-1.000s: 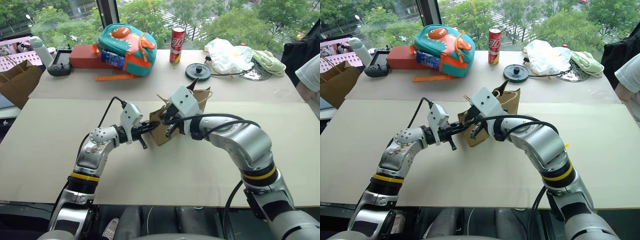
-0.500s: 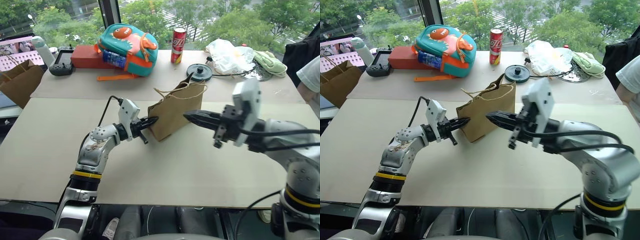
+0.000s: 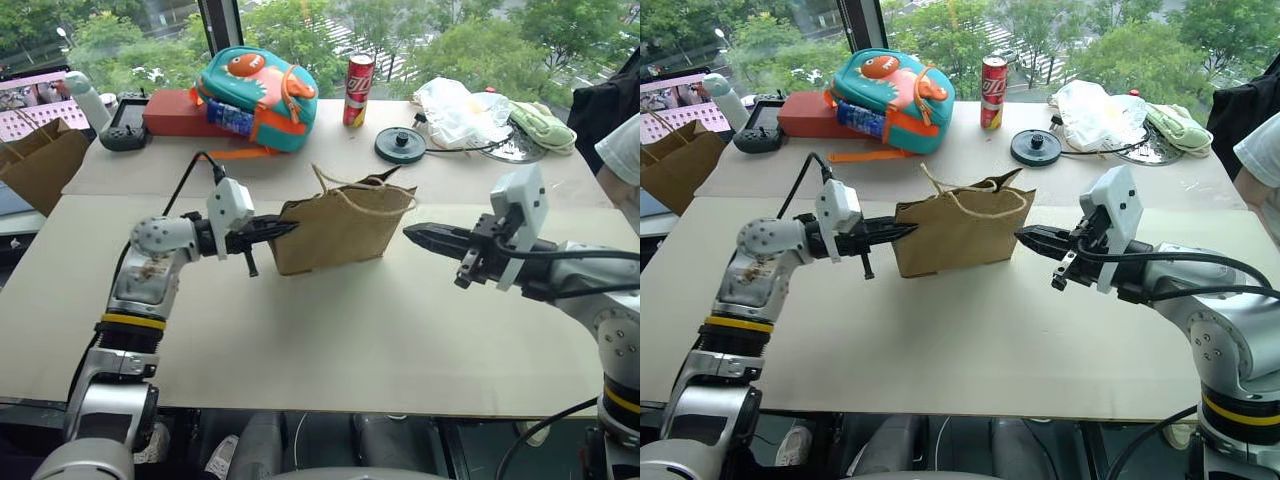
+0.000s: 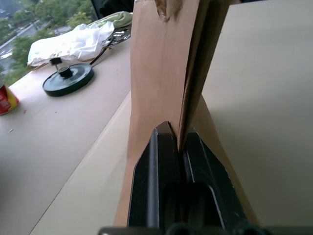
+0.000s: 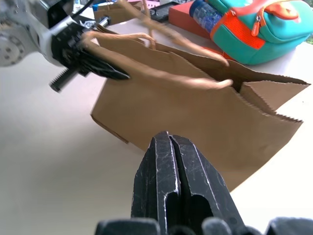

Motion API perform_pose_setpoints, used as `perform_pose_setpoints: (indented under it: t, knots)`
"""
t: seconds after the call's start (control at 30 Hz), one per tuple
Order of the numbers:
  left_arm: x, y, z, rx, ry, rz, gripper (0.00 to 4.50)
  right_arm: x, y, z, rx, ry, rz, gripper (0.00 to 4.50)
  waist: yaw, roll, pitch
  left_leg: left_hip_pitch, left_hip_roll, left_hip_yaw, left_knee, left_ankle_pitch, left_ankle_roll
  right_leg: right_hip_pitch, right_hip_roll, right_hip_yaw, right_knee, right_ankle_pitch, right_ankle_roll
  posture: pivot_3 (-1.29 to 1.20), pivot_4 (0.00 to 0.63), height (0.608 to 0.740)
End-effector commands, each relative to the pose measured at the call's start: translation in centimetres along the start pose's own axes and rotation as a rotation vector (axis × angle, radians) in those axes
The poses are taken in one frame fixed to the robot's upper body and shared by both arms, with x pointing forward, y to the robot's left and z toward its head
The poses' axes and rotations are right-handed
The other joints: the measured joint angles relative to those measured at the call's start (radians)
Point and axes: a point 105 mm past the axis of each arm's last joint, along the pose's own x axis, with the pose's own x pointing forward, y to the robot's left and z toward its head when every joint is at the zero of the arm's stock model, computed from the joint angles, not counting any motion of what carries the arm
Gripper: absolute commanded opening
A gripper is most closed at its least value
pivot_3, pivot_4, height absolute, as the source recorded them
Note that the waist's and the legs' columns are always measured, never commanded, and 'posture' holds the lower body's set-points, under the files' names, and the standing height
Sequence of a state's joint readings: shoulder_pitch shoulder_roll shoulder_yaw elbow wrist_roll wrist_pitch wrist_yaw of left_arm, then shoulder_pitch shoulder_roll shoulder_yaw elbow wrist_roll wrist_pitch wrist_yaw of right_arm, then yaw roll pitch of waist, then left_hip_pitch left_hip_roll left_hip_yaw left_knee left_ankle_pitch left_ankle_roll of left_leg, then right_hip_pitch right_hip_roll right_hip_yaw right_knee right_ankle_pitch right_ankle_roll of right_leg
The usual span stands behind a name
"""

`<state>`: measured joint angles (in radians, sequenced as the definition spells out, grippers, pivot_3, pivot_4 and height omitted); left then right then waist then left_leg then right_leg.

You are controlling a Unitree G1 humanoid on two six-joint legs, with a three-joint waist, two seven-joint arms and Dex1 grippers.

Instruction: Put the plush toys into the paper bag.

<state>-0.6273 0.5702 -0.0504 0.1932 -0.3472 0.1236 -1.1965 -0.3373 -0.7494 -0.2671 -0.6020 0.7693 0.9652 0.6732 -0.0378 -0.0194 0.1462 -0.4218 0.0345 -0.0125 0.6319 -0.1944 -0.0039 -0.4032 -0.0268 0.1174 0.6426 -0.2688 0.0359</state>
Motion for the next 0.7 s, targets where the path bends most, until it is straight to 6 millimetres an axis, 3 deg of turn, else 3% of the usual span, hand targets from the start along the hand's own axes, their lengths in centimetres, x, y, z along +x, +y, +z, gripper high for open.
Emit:
perform_pose_setpoints:
  t: [0.03,0.33,0.7]
  knots:
    - [-0.4,-0.3,2.4,-0.011,-0.065,-0.057,0.13,-1.2,0.1,2.0,-0.070,-0.068,-0.034,0.00,-0.002,0.000,0.000,0.000,0.000,0.000,0.000,0.000,0.000,0.000,0.000,0.000,0.000,0.000,0.000,0.00,0.150,0.733]
    - [-1.6,-2.1,2.3,-0.160,-0.060,-0.131,0.13,-3.1,-0.5,3.6,-0.074,-0.118,-0.093,0.00,-0.006,0.000,0.000,0.001,0.001,0.000,0.000,0.000,0.000,0.000,0.000,0.000,0.001,0.000,0.000,0.00,0.150,0.733]
    - [-1.5,-2.7,-0.5,-0.168,0.058,-0.082,0.13,-2.6,-0.9,4.0,-0.075,-0.120,-0.110,0.00,-0.005,0.000,0.000,0.001,0.001,0.000,0.000,0.000,0.000,0.000,0.001,0.001,0.002,0.000,0.000,0.00,0.150,0.733]
